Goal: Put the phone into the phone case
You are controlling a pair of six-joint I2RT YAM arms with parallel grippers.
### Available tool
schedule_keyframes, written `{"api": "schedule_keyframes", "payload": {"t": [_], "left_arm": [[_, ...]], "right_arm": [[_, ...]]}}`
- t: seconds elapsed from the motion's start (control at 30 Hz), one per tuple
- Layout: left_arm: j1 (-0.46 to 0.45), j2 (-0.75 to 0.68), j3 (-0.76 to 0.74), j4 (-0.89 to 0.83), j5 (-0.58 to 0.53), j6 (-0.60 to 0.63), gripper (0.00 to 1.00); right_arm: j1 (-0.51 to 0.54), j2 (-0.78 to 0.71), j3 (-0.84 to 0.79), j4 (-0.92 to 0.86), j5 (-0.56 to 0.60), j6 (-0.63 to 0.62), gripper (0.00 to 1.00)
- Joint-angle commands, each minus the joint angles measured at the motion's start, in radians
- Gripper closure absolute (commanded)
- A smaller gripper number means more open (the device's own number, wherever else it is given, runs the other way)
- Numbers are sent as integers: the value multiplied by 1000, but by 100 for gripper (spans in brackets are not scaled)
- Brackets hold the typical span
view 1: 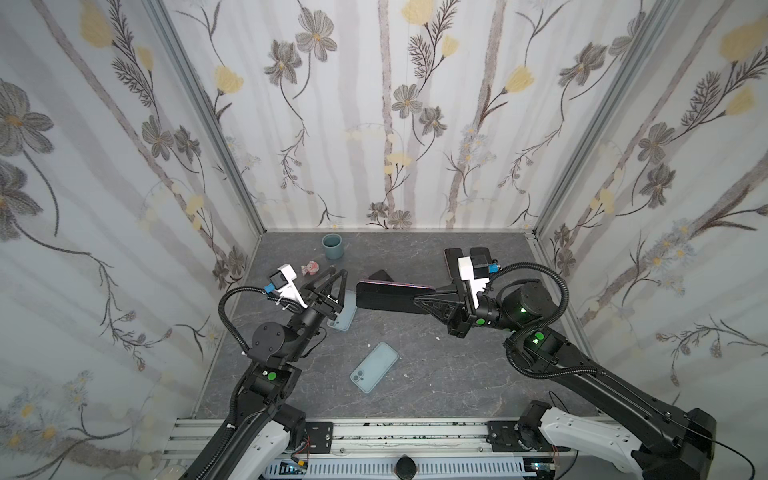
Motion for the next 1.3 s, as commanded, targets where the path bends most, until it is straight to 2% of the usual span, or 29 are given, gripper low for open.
{"api": "schedule_keyframes", "payload": {"t": [0.0, 0.13, 0.2, 0.43, 0.57, 0.9, 1.03, 1.27], "left_arm": [[-4, 40, 31, -280, -109, -9, 45], [-23, 201, 25, -391, 41, -22, 60], [-54, 281, 14, -420, 73, -40, 62], [-228, 420, -65, -278, 47, -166, 60], [-284, 486, -105, -191, 20, -207, 58], [-307, 626, -136, -75, 30, -251, 58], [-307, 707, -127, -26, 70, -255, 53], [-307, 863, -84, 21, 141, -261, 51]], "right_arm": [[-3, -5, 5, 104, -43, 16, 100], [-4, 16, 25, 136, -88, 39, 100], [-6, 29, 41, 146, -99, 49, 100], [-5, 63, 82, 148, -118, 58, 100], [-6, 69, 72, 137, -103, 46, 100], [-6, 46, 64, 117, -99, 19, 100], [-5, 32, 63, 58, -62, -29, 100], [-3, 17, 56, 58, -62, -30, 100]]}}
